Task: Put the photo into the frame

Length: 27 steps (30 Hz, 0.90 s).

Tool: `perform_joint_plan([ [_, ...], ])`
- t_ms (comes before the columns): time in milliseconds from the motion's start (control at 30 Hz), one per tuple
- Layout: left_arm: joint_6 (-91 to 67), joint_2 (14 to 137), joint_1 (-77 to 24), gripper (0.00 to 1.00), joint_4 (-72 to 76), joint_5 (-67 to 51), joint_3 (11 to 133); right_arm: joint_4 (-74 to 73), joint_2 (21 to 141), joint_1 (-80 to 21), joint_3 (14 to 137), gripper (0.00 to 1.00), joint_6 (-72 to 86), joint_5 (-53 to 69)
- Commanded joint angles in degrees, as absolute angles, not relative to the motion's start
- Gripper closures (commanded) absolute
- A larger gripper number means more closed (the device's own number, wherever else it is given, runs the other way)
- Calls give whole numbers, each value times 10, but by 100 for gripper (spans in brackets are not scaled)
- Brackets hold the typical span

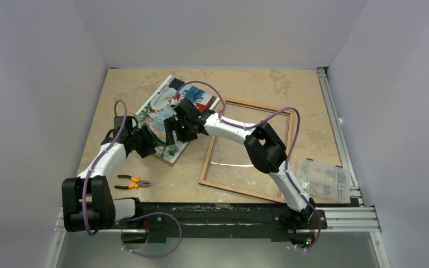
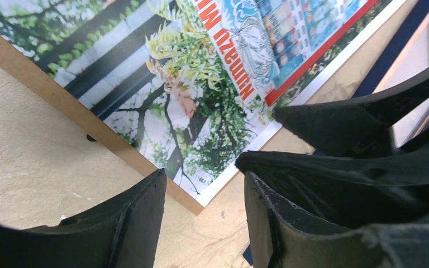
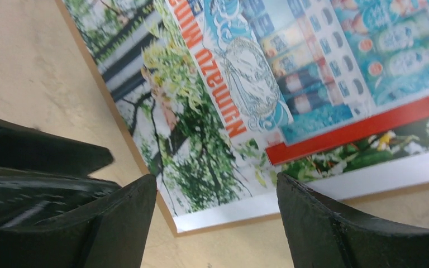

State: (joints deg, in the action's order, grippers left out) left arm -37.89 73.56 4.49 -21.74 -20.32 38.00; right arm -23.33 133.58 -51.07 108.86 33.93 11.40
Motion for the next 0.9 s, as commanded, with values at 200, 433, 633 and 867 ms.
perform_joint_plan([
  [200,-343,691,44,56,-202,-179,386,-389,1261,-536,1004,24,269,16],
  [433,-327,760,8,63,-183,-167,382,-343,1194,-535,918,24,302,62],
  [633,-324,794,-27,75,-188,-146,389,-181,1138,-521,815,25,406,163],
  [867,-331,819,-89,85,-281,-109,437,-30,1120,-482,724,36,513,242],
])
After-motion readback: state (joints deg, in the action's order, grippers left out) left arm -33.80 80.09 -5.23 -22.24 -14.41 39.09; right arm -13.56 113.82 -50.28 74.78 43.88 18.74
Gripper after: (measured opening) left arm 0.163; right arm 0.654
